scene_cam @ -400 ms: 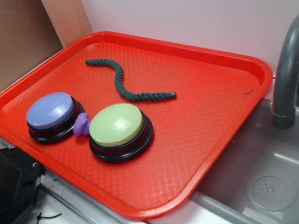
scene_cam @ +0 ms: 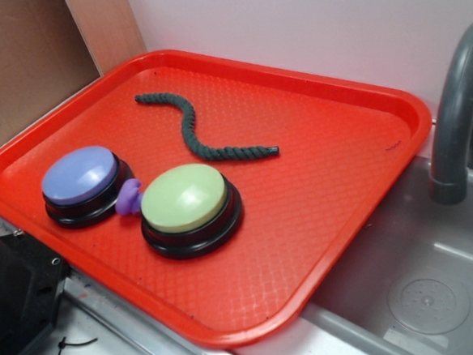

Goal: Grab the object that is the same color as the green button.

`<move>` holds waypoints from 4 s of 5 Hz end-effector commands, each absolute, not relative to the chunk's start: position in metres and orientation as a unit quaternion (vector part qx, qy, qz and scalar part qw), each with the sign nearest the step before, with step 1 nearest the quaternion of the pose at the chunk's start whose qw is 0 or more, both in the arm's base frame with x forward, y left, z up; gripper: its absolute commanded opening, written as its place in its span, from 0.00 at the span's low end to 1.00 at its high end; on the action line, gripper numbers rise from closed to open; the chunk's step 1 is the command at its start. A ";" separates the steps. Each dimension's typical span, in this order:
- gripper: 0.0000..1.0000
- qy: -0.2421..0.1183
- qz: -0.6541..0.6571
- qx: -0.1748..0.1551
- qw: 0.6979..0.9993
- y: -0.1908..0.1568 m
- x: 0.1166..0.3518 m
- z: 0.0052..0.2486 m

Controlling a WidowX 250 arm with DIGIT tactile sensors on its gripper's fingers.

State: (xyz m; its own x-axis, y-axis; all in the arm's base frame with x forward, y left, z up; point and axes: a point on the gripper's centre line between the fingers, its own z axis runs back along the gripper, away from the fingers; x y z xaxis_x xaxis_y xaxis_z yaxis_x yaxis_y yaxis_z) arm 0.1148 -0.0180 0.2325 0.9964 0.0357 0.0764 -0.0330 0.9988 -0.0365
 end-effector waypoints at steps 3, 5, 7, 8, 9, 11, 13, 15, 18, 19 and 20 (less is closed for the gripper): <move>1.00 -0.104 0.369 -0.061 0.922 0.015 0.203 0.167; 1.00 -0.120 0.490 -0.025 0.863 0.015 0.243 0.105; 1.00 -0.079 0.494 -0.059 0.864 0.011 0.267 0.052; 1.00 -0.066 0.494 -0.055 0.865 0.013 0.268 0.035; 1.00 -0.057 0.495 -0.055 0.865 0.014 0.270 0.025; 0.00 -0.056 0.495 -0.051 0.866 0.012 0.271 0.022; 0.00 -0.057 0.490 -0.041 0.869 0.007 0.270 0.022; 0.00 -0.078 0.457 -0.049 0.885 0.014 0.266 0.047; 0.00 -0.048 0.195 -0.006 0.980 0.035 0.247 0.168; 0.00 -0.050 0.071 -0.012 0.996 0.034 0.236 0.189; 0.00 -0.062 0.029 -0.022 0.997 0.036 0.224 0.202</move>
